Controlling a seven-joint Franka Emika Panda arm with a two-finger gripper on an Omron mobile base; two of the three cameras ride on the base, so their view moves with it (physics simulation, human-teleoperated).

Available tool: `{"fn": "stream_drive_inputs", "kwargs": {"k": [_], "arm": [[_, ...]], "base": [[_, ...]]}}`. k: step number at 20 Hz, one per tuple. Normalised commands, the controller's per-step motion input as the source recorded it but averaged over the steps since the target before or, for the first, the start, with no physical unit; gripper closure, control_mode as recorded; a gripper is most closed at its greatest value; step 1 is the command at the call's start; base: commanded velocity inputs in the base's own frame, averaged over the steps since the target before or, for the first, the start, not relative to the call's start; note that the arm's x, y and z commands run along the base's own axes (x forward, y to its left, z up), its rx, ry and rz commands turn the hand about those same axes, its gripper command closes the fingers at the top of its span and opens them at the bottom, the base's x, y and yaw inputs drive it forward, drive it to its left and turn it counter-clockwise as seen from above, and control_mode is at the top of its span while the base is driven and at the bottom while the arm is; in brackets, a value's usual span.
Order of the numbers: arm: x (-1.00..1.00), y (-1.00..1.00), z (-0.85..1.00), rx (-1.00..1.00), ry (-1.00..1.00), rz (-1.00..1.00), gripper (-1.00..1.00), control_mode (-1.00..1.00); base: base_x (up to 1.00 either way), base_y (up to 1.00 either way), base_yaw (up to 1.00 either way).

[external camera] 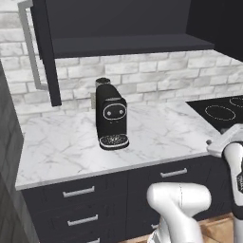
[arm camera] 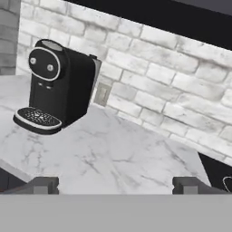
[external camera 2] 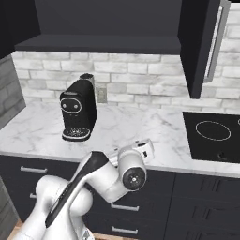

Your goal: Open the cabinet and move the ladle to the pot. Then close the cabinet.

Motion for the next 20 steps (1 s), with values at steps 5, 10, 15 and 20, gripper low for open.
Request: {"fn": "stream_drive_inputs", "kwargs": {"k": [5,10,15,20], "arm": [[0.0,-0.7,0.22,0.05,-0.18,0.1,-1.0,-1.0],[0.0,-0.38,0.29,-0.05,-0.25,0.14,-1.0,-1.0],[0.02,-0.22,0.52,-0.07,-0.29,0.19,-1.0,-1.0],[0.0,-0.04,0.59,-0.07,-0.3,0.2,-1.0,-1.0]], "base": [[0.0,0.0,0.0],[0.0,0.0,0.0],[0.0,0.0,0.0],[0.0,0.0,0.0]]}}
